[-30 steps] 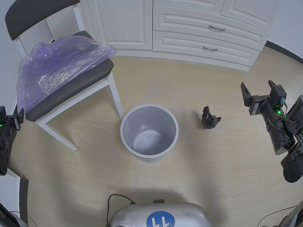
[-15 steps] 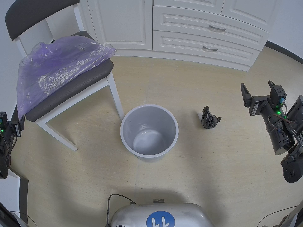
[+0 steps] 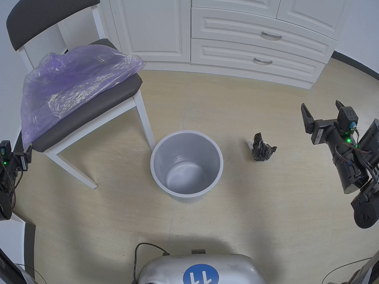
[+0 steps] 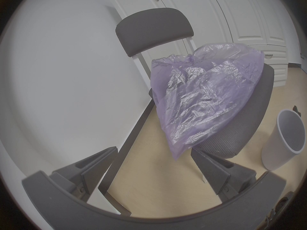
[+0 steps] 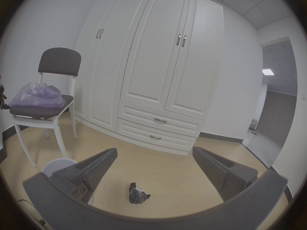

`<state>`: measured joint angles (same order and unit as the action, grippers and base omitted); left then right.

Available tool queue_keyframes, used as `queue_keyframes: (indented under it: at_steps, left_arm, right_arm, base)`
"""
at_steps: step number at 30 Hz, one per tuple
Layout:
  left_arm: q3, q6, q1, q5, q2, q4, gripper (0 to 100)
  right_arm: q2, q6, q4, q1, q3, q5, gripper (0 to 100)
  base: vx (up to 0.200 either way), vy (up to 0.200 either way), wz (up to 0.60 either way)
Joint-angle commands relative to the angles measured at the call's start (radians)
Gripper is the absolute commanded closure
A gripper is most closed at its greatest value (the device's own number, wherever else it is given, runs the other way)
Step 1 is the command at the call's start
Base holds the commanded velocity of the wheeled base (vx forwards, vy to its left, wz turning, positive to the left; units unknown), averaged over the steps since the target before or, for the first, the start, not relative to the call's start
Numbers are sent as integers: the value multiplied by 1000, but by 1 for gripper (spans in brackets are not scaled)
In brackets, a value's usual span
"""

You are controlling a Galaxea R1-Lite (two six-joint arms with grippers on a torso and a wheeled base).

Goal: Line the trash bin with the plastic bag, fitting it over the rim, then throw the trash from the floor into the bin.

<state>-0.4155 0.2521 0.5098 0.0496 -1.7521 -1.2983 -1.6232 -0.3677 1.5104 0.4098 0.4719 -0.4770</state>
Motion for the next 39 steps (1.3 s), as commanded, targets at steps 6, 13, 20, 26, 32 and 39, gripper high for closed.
queue_keyframes:
  at_steps: [6,13,20,26,32,39]
  left_arm:
    - [-40,-13,1,-16,-27,-3,0]
    - [-63,-77,-13,-50,8,-18,0]
    - [-58,-88,-14,-50,54,-18,0]
    - [-58,-94,-19,-48,77,-15,0]
    - [-54,-132,-39,-33,92,-6,0]
    - [-52,-169,-39,23,56,-4,0]
  right_arm:
    - [2,0,1,0,2,0,0]
    - [5,0,1,0,4,0,0]
    - [5,0,1,0,2,0,0]
    - [2,0,1,0,2,0,0]
    - [2,0,1,0,2,0,0]
    - [0,0,1,0,1,0,0]
  base:
    - [0,0,0]
    - [0,0,0]
    - [0,0,0]
    - [0,0,0]
    - [0,0,0]
    - [0,0,0]
